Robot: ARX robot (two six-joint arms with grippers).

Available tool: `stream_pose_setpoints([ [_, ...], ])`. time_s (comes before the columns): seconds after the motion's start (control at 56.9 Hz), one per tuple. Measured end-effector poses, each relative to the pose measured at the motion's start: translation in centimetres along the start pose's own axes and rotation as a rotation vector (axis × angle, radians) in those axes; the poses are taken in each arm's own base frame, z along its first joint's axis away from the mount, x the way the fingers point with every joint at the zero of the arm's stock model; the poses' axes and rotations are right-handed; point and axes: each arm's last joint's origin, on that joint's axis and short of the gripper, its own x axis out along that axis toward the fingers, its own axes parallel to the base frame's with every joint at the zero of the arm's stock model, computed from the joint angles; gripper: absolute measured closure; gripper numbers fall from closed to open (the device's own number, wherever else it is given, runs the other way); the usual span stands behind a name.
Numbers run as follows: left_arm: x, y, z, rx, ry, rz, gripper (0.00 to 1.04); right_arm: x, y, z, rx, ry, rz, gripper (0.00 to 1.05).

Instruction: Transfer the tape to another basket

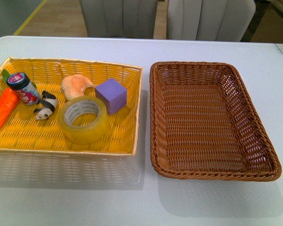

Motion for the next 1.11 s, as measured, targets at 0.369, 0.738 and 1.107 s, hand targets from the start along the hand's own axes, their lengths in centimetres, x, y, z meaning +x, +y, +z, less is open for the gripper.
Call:
stream_pose_setpoints([
  [0.369,0.0,0.0,0.0,0.000,0.000,0.000,0.09,0.0,0.0,0.0,0.000,-0.001,0.000,0.73],
  [0.738,0.0,0.0,0.0,-0.046,0.134,-0.064,0.09,0.0,0.0,0.0,0.002,-0.001,0.000,0.07],
  [1.107,8.9,-0.8,0.1,-0.191,0.661,-0.114,0.09,0.0,0.0,0.0,0.002,-0.002,0.001,0.09],
])
